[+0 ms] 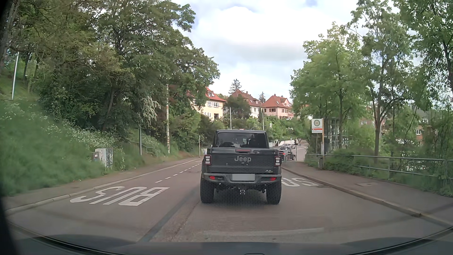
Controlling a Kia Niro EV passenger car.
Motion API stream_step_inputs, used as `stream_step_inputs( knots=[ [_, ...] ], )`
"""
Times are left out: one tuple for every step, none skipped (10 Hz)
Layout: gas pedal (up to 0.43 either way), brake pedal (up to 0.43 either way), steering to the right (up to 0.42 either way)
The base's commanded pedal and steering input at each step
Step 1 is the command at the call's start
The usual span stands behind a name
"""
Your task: Follow the waypoints while adhering to traffic rules and regulations
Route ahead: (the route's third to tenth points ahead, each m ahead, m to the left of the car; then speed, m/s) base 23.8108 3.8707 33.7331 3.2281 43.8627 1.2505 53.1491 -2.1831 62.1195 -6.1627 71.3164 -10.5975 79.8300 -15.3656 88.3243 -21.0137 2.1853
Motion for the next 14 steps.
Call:
stream_step_inputs(
  knots=[
    [0.079,0.000,0.001],
    [0.079,0.000,0.001],
    [0.079,0.000,0.001],
    [0.079,0.000,0.001],
    [0.079,0.000,0.001],
    [0.079,0.000,0.001],
    [0.079,0.000,0.001],
    [0.079,0.000,0.001],
    [0.079,0.000,0.001],
    [0.079,0.000,0.001],
    [0.079,0.000,0.001],
    [0.079,0.000,0.001],
    [0.079,0.000,0.001],
    [0.079,0.000,0.001]
  ],
)
